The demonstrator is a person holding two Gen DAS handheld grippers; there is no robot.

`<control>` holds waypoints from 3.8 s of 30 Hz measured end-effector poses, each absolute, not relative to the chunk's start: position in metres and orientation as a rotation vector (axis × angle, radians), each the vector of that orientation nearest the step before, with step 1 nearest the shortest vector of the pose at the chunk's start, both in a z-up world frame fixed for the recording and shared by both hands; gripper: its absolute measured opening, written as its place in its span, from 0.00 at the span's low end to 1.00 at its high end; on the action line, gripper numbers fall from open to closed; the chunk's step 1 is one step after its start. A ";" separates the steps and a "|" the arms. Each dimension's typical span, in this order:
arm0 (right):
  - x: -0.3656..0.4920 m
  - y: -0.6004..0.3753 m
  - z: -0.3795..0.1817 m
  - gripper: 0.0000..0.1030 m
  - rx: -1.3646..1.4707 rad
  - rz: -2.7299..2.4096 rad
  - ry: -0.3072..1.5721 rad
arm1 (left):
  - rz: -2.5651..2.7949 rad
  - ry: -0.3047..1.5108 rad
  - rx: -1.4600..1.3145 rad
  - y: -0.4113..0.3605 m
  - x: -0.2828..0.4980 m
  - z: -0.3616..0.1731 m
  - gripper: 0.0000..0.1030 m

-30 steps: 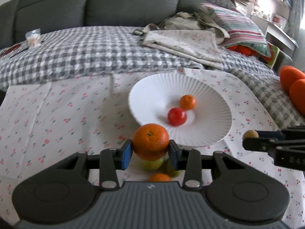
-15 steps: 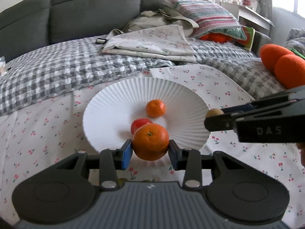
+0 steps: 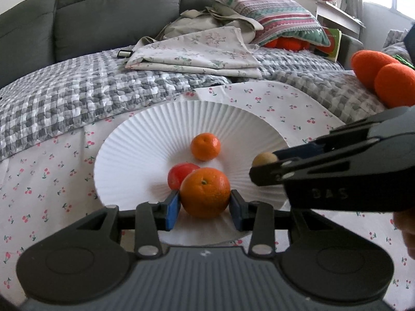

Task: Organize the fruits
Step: 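Open both grippers to release the tangerine and kiwi into the plate, then withdraw both open grippers back toward the remaining fruits, then grasp a brown kiwi with the left gripper while the right gripper grasps the yellow-brown tomato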

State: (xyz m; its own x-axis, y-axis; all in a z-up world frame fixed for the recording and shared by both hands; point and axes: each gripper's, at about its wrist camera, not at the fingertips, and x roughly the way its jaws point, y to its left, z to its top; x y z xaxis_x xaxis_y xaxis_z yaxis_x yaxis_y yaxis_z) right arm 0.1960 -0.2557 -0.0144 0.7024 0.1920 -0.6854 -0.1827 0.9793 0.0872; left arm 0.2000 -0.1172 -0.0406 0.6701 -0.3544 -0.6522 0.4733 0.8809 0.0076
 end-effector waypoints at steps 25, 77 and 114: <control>0.187 -0.293 0.009 0.42 0.164 0.079 0.735 | -0.349 0.657 0.026 -0.050 0.190 -0.005 0.74; 0.109 -0.216 -0.010 0.64 0.090 0.322 0.869 | -0.388 0.901 0.147 -0.013 0.111 -0.051 0.34; 0.102 -0.152 -0.046 0.27 -0.008 0.474 0.866 | -0.280 0.884 0.068 0.016 0.116 -0.041 0.25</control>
State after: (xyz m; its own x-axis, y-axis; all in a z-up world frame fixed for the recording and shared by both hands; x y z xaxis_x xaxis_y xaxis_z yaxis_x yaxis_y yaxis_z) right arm 0.1018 -0.1522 -0.0463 0.5507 0.3975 -0.7340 -0.4035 0.8965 0.1827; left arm 0.1156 0.0161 -0.0409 0.6004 -0.2138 -0.7706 0.2696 0.9613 -0.0567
